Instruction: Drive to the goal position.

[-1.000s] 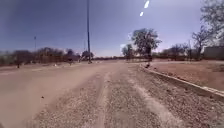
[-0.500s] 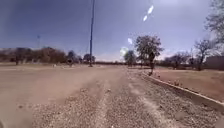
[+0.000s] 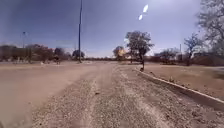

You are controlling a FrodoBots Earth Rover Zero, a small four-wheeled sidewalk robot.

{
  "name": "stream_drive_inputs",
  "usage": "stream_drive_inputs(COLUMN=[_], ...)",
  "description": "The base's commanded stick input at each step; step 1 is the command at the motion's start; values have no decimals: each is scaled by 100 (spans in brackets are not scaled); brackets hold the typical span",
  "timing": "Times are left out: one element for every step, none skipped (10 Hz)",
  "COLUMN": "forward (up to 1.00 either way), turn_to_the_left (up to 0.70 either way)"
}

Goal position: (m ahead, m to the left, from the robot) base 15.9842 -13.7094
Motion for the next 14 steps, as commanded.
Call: stream_drive_inputs(forward=[100,100,100,100,100,100,100,100,100,100,100,100,100,100], turn_to_the_left=[0,0,0,0,0,0,0,0,0,0,0,0,0,0])
